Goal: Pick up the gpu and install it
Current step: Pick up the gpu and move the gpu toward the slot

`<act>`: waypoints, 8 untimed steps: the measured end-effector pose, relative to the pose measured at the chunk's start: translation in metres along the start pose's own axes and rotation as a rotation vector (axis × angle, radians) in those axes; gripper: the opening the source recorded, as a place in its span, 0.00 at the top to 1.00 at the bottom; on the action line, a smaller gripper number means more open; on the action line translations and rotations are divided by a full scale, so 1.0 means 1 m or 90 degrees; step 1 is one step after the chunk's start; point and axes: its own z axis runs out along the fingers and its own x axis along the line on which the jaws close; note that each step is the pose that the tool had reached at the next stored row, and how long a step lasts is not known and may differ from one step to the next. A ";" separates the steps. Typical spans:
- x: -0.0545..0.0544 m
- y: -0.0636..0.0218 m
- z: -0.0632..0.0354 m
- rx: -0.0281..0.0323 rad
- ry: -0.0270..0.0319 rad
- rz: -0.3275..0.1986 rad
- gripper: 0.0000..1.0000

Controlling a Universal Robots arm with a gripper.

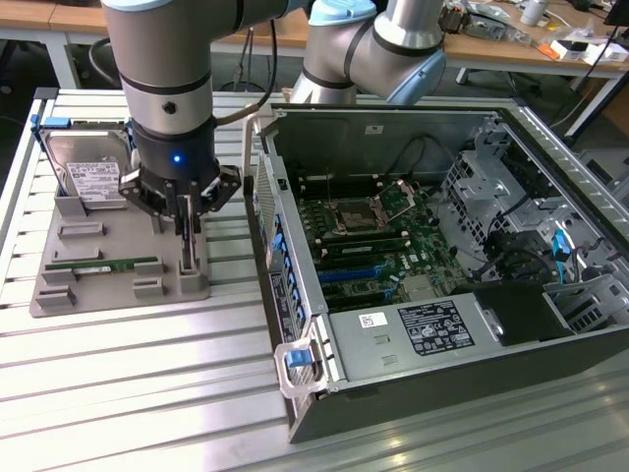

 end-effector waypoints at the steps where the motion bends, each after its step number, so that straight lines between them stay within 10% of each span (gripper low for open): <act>1: 0.000 0.0001 -0.0018 0.0000 0.0000 0.000 0.73; 8: 0.000 0.0005 -0.0106 0.0000 0.0000 0.000 0.73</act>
